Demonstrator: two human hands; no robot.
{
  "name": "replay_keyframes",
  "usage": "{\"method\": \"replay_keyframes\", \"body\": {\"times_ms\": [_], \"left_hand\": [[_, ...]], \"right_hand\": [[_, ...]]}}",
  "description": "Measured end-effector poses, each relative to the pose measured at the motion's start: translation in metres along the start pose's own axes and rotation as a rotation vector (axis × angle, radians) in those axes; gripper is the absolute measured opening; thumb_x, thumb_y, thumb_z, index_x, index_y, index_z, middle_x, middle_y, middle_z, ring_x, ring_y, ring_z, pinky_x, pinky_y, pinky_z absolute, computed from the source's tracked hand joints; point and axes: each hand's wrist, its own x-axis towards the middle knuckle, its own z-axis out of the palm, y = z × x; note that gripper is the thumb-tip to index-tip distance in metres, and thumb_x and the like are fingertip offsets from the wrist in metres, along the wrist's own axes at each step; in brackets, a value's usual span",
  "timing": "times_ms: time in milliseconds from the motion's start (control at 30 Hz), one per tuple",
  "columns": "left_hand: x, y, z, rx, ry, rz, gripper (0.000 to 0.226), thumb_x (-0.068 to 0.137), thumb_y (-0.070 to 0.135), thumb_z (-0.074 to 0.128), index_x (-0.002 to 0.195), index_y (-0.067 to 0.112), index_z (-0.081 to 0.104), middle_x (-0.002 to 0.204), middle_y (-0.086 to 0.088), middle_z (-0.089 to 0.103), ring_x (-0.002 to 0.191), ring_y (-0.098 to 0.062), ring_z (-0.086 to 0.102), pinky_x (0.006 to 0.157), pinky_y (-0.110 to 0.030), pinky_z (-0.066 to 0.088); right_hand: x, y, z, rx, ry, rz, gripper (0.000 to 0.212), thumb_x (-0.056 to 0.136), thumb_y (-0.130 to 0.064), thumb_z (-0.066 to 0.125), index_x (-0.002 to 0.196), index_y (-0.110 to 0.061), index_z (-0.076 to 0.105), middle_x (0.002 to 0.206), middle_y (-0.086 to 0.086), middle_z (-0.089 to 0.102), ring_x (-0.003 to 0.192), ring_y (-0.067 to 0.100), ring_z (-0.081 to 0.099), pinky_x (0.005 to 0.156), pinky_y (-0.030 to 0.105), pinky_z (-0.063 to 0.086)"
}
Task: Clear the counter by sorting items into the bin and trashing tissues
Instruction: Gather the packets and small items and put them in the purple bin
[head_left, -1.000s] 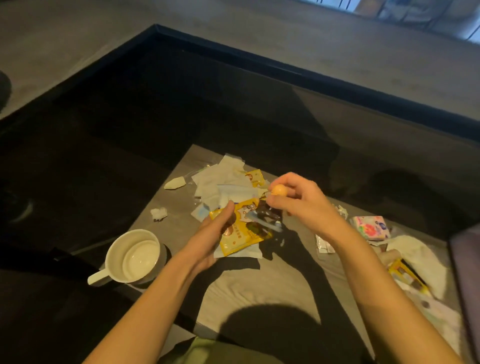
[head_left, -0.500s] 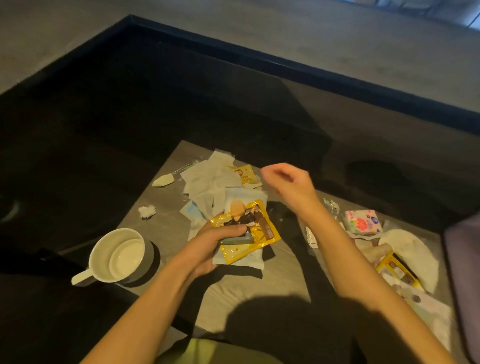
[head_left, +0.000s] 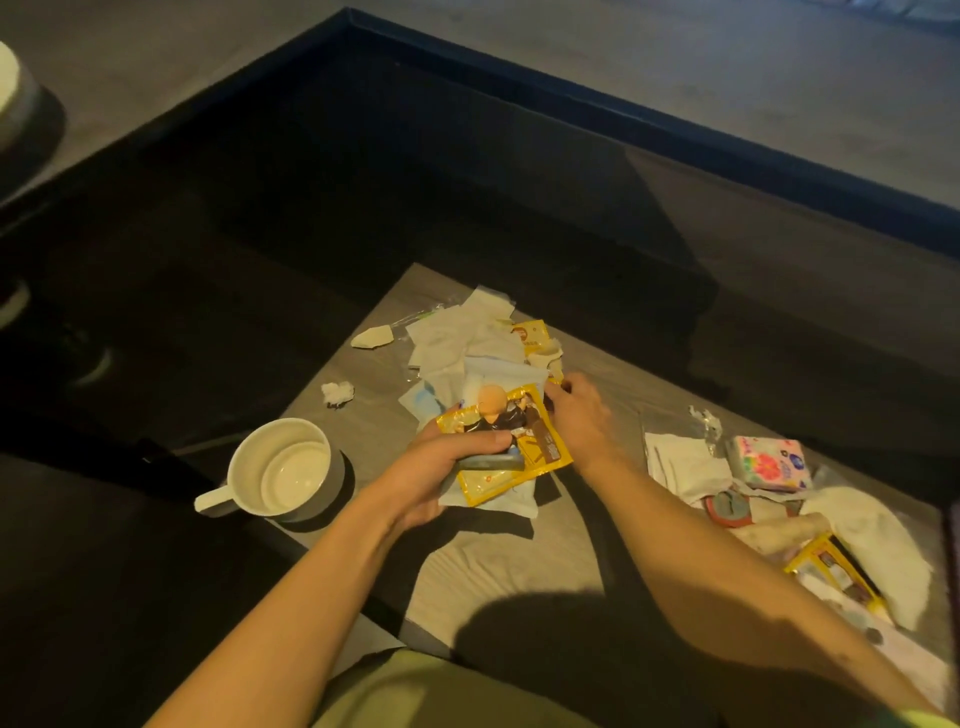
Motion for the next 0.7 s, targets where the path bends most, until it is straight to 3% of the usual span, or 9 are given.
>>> {"method": "replay_keyframes", "body": {"times_ms": [100,167,267,400,500,567,700], "left_hand": [[-0.001,-0.001,-0.003,-0.013,0.006,0.0,0.02,0.08,0.001,0.058,0.097,0.009,0.062,0.071,-0.005,0.075,0.059,-0.014,0.071,0.05,-0.02,0.055],[-0.001,-0.002,-0.004,-0.013,0.009,-0.001,0.022,0.077,0.003,0.06,0.098,0.009,0.063,0.073,-0.005,0.075,0.061,-0.015,0.072,0.051,-0.021,0.056],[-0.001,-0.002,-0.004,-0.002,0.011,-0.007,0.037,0.064,0.009,0.065,0.101,0.009,0.063,0.08,-0.008,0.074,0.064,-0.017,0.072,0.053,-0.023,0.057],[-0.001,-0.002,-0.002,0.004,0.004,-0.006,0.042,0.063,0.011,0.065,0.104,0.008,0.062,0.084,-0.009,0.073,0.066,-0.017,0.072,0.053,-0.023,0.056],[-0.001,-0.003,-0.001,0.011,0.013,0.007,0.038,0.062,0.01,0.066,0.1,0.01,0.063,0.078,-0.007,0.074,0.063,-0.017,0.072,0.052,-0.023,0.056],[-0.002,-0.004,-0.003,0.016,0.019,0.019,0.036,0.061,0.01,0.066,0.097,0.01,0.063,0.075,-0.006,0.075,0.062,-0.017,0.072,0.051,-0.023,0.056],[-0.003,-0.006,-0.009,0.018,0.026,0.027,0.032,0.061,0.011,0.065,0.093,0.012,0.064,0.073,-0.005,0.075,0.061,-0.016,0.072,0.052,-0.024,0.057]], "right_hand": [[-0.003,0.007,0.005,-0.147,0.018,-0.039,0.034,0.094,-0.018,0.05,0.128,-0.016,0.052,0.136,0.012,0.044,0.126,0.029,0.04,0.105,0.043,0.037],[-0.009,0.014,0.008,-0.191,0.025,-0.059,0.032,0.093,-0.027,0.052,0.123,-0.015,0.056,0.133,0.009,0.047,0.123,0.026,0.043,0.102,0.04,0.04],[-0.023,0.026,0.008,-0.152,0.06,-0.045,0.032,0.092,-0.036,0.051,0.11,-0.012,0.062,0.126,0.008,0.051,0.117,0.024,0.045,0.098,0.04,0.041],[-0.035,0.038,0.009,-0.147,0.162,0.009,0.037,0.091,-0.044,0.049,0.1,-0.013,0.067,0.118,0.005,0.053,0.112,0.023,0.045,0.096,0.04,0.04],[-0.035,0.035,0.01,-0.036,0.228,0.081,0.028,0.086,-0.042,0.06,0.094,-0.016,0.063,0.107,0.006,0.052,0.105,0.024,0.049,0.087,0.037,0.045],[-0.032,0.032,0.007,0.051,0.22,0.146,0.034,0.08,-0.04,0.069,0.104,-0.018,0.058,0.113,0.008,0.05,0.106,0.026,0.051,0.088,0.038,0.048],[-0.027,0.032,0.005,0.118,0.106,0.227,0.068,0.077,-0.032,0.074,0.136,-0.024,0.042,0.137,0.013,0.04,0.126,0.032,0.042,0.104,0.044,0.042]]}}
